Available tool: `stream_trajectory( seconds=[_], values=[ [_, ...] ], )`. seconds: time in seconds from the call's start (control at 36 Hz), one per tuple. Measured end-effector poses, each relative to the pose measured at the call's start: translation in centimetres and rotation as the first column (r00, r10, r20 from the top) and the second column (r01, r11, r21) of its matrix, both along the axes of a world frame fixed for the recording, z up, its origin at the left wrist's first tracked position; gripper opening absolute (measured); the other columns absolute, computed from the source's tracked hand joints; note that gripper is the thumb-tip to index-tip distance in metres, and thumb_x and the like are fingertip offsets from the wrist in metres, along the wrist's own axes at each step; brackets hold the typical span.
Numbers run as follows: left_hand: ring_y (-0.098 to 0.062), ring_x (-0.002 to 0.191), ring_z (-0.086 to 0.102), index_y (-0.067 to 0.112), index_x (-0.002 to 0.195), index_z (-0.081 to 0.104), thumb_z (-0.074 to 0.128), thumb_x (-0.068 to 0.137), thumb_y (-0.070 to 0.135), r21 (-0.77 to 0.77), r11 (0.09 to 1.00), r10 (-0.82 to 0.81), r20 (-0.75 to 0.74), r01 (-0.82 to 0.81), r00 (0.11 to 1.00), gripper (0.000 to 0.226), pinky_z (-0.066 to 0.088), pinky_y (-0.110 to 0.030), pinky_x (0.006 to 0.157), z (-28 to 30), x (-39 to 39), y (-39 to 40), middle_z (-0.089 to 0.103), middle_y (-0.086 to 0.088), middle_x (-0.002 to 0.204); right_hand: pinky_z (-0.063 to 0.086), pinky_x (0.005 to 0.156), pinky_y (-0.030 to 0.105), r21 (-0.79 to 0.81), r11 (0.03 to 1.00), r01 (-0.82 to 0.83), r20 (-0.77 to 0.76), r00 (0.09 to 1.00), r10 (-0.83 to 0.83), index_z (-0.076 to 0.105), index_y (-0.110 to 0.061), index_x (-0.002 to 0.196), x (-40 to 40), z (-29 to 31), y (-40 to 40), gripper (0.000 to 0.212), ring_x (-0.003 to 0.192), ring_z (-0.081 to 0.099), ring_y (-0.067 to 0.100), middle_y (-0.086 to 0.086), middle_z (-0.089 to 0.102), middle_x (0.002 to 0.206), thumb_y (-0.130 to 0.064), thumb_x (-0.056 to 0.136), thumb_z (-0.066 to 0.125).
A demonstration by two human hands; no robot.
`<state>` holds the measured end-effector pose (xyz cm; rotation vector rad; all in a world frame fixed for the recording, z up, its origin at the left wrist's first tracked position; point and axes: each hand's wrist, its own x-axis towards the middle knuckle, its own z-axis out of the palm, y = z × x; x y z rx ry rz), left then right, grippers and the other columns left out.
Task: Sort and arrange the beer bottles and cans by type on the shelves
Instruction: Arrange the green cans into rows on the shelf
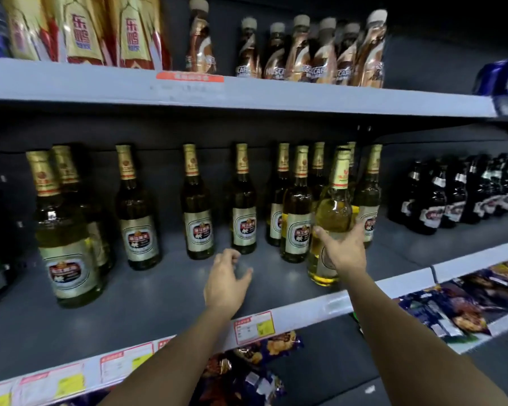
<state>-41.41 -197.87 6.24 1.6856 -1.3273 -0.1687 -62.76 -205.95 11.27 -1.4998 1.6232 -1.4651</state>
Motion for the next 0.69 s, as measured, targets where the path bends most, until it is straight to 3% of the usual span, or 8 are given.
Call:
stream_trajectory(
  seconds=[0.08, 0.19, 0.28, 0.39, 0.47, 0.58, 0.69],
  values=[
    [-0.013, 0.094, 0.054, 0.027, 0.105, 0.05, 0.069, 0.086, 0.028, 0.03, 0.998, -0.062, 0.01, 0.062, 0.998, 0.028, 0.047, -0.03, 0.078, -0.2, -0.7, -0.7, 0.05, 0.007, 0.101, 0.039, 0.105, 0.047, 0.092, 0.996, -0.01, -0.04, 0.999, 0.014, 0.021, -0.02, 0.148, 0.3, -0.7, -0.5, 0.095, 0.128, 0.047, 0.035, 0.01, 0.047, 0.144, -0.048, 0.075, 0.076],
    [-0.009, 0.094, 0.052, 0.024, 0.11, 0.052, 0.072, 0.084, 0.027, 0.05, 0.994, -0.103, 0.017, 0.102, 0.995, 0.033, 0.049, -0.029, 0.082, -0.2, -1.2, -1.0, 0.053, 0.007, 0.105, 0.044, 0.092, 0.044, 0.042, 0.989, 0.14, -0.109, 0.985, -0.135, 0.037, -0.016, 0.13, 1.4, -0.7, 0.6, 0.084, 0.117, 0.055, 0.035, 0.008, 0.056, 0.13, -0.057, 0.069, 0.078],
    [-0.009, 0.104, 0.054, 0.02, 0.126, 0.054, 0.077, 0.08, 0.031, 0.052, 0.985, -0.166, -0.006, 0.166, 0.986, 0.052, 0.048, -0.03, 0.092, 0.1, -1.8, -1.2, 0.057, 0.004, 0.117, 0.045, 0.088, 0.043, 0.001, 0.987, 0.161, -0.129, 0.979, -0.16, 0.039, -0.014, 0.121, 3.2, -0.5, 1.9, 0.081, 0.116, 0.055, 0.035, 0.009, 0.055, 0.126, -0.058, 0.066, 0.079],
    [-0.018, 0.134, 0.041, 0.021, 0.147, 0.035, 0.08, 0.076, 0.037, 0.116, 0.958, -0.26, -0.03, 0.262, 0.965, 0.086, 0.035, -0.033, 0.11, 0.3, -2.1, -1.2, 0.044, 0.0, 0.147, 0.045, 0.088, 0.043, -0.046, 0.992, 0.116, -0.141, 0.983, -0.121, 0.038, -0.011, 0.121, 7.1, 0.3, 3.0, 0.086, 0.118, 0.053, 0.034, 0.011, 0.053, 0.127, -0.06, 0.064, 0.078],
    [-0.017, 0.134, 0.041, 0.027, 0.15, 0.027, 0.083, 0.072, 0.033, 0.04, 0.957, -0.279, -0.155, 0.289, 0.948, 0.096, 0.036, -0.03, 0.105, 0.2, -1.2, -0.9, 0.044, 0.003, 0.145, 0.046, 0.088, 0.041, -0.064, 0.997, 0.053, -0.145, 0.987, -0.062, 0.038, -0.012, 0.123, 11.0, 1.0, 3.8, 0.088, 0.118, 0.054, 0.032, 0.009, 0.055, 0.126, -0.061, 0.063, 0.079],
    [-0.02, 0.131, 0.042, 0.025, 0.149, 0.023, 0.076, 0.075, 0.04, -0.012, 0.996, -0.092, -0.196, 0.091, 0.976, 0.092, 0.04, -0.036, 0.104, 0.3, 1.8, 0.0, 0.041, 0.001, 0.143, 0.047, 0.084, 0.039, -0.046, 0.998, -0.049, -0.198, 0.979, 0.039, 0.038, -0.014, 0.117, 16.5, 1.2, 5.4, 0.086, 0.113, 0.057, 0.03, 0.006, 0.057, 0.12, -0.064, 0.059, 0.079],
    [-0.024, 0.122, 0.047, 0.017, 0.145, 0.03, 0.046, 0.093, 0.041, 0.038, 0.982, 0.19, -0.125, -0.187, 0.974, 0.059, 0.044, -0.042, 0.097, 1.0, 5.8, 1.8, 0.04, -0.006, 0.136, 0.046, 0.082, 0.036, -0.019, 0.987, -0.157, -0.232, 0.961, 0.149, 0.037, -0.018, 0.113, 21.5, 0.7, 7.1, 0.083, 0.111, 0.058, 0.027, 0.003, 0.058, 0.116, -0.065, 0.059, 0.078]
  ],
)
